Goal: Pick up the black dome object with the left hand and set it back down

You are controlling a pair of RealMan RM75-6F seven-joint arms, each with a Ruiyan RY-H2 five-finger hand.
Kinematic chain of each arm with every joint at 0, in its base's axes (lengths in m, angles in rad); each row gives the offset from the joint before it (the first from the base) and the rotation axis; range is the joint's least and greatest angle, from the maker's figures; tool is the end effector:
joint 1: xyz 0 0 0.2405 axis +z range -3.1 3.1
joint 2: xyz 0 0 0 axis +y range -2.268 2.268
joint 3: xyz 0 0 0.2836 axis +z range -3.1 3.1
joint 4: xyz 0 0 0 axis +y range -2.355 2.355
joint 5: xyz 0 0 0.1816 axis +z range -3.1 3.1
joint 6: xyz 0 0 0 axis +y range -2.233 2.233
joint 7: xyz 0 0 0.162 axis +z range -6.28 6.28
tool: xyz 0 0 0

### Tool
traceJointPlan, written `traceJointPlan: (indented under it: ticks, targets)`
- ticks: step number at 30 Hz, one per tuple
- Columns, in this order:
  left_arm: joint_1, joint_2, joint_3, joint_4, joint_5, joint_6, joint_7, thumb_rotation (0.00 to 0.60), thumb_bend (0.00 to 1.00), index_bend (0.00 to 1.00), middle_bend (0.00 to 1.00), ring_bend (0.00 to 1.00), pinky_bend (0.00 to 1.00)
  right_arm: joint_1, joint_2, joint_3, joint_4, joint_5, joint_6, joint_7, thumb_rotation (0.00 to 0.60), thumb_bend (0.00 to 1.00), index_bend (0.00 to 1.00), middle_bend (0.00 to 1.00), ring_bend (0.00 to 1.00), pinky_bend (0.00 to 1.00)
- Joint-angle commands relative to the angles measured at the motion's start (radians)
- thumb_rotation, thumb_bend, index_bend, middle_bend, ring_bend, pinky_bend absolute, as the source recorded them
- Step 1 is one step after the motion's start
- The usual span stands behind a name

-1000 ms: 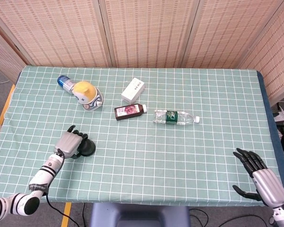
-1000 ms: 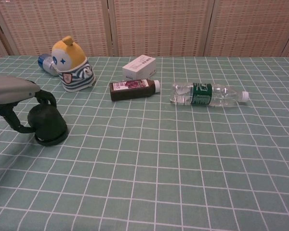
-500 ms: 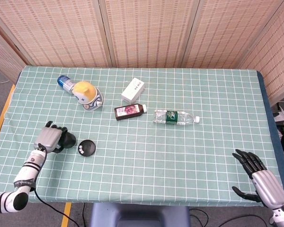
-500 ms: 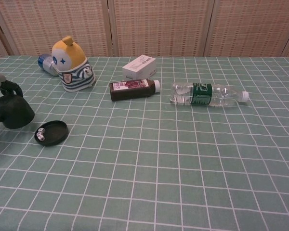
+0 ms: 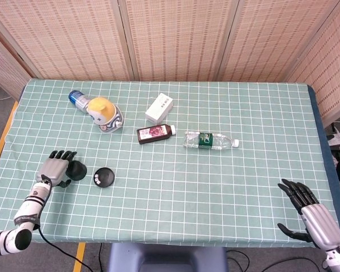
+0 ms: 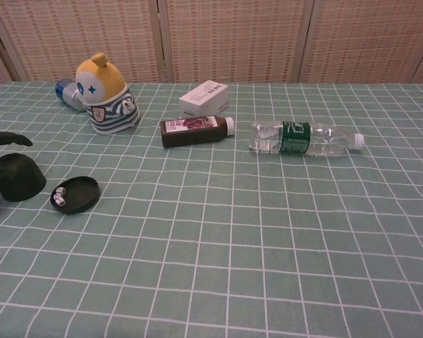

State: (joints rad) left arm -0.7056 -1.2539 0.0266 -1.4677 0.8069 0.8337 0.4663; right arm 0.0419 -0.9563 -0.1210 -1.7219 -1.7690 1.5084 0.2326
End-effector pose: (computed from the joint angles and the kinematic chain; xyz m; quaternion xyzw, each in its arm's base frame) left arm -0.3022 0.3614 0.0954 -0.7365 -0.4082 -0.1323 0.5229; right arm -0.2933 -0.1475 0.2038 0.6427 -0.4549 0.4158 0.4551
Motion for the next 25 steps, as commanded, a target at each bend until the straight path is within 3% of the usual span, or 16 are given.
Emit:
traceJointPlan:
  ticks: [1, 6, 9, 11, 13, 15, 17, 19, 25]
  targets:
    - [0.003, 0.010, -0.001, -0.016, -0.009, -0.010, -0.010, 0.600, 0.32, 0.00, 0.00, 0.00, 0.05, 0.005, -0.004, -0.003, 0.002, -0.002, -0.014, -0.004, 0.600, 0.18, 0.00, 0.00, 0.00, 0.00]
    - [0.044, 0.038, -0.023, -0.073, 0.077, 0.062, -0.088, 0.600, 0.32, 0.00, 0.00, 0.00, 0.05, 0.010, -0.010, -0.010, 0.001, -0.013, -0.029, -0.020, 0.600, 0.18, 0.00, 0.00, 0.00, 0.00]
    - [0.158, 0.056, -0.035, -0.124, 0.361, 0.294, -0.302, 0.600, 0.37, 0.00, 0.00, 0.00, 0.04, 0.005, -0.012, -0.007, 0.002, -0.016, -0.012, -0.026, 0.600, 0.18, 0.00, 0.00, 0.00, 0.00]
    - [0.274, 0.045, 0.004, -0.084, 0.599, 0.545, -0.484, 0.600, 0.40, 0.00, 0.00, 0.00, 0.02, 0.000, -0.016, -0.003, 0.007, -0.017, 0.001, -0.031, 0.600, 0.18, 0.00, 0.00, 0.00, 0.00]
    - [0.384, 0.026, 0.065, -0.025, 0.743, 0.737, -0.618, 0.600, 0.40, 0.00, 0.00, 0.00, 0.01, -0.001, -0.024, 0.003, 0.012, -0.011, 0.002, -0.047, 0.600, 0.18, 0.00, 0.00, 0.00, 0.00]
    - [0.475, -0.007, 0.116, 0.043, 0.817, 0.860, -0.699, 0.600, 0.40, 0.00, 0.00, 0.00, 0.01, 0.003, -0.039, 0.009, 0.018, 0.003, -0.014, -0.082, 0.600, 0.18, 0.00, 0.00, 0.00, 0.00]
    - [0.529, -0.046, 0.136, 0.112, 0.839, 0.915, -0.741, 0.600, 0.40, 0.00, 0.00, 0.00, 0.01, 0.005, -0.055, 0.015, 0.022, 0.011, -0.024, -0.115, 0.600, 0.18, 0.00, 0.00, 0.00, 0.00]
    - [0.541, -0.028, 0.163, 0.137, 0.861, 0.897, -0.723, 0.600, 0.40, 0.00, 0.00, 0.00, 0.00, 0.001, -0.083, 0.028, 0.038, 0.009, -0.011, -0.164, 0.600, 0.18, 0.00, 0.00, 0.00, 0.00]
    - [0.582, -0.027, 0.124, 0.159, 0.853, 0.941, -0.703, 0.600, 0.41, 0.00, 0.00, 0.00, 0.00, -0.020, -0.123, 0.034, 0.044, 0.015, 0.017, -0.226, 0.600, 0.18, 0.00, 0.00, 0.00, 0.00]
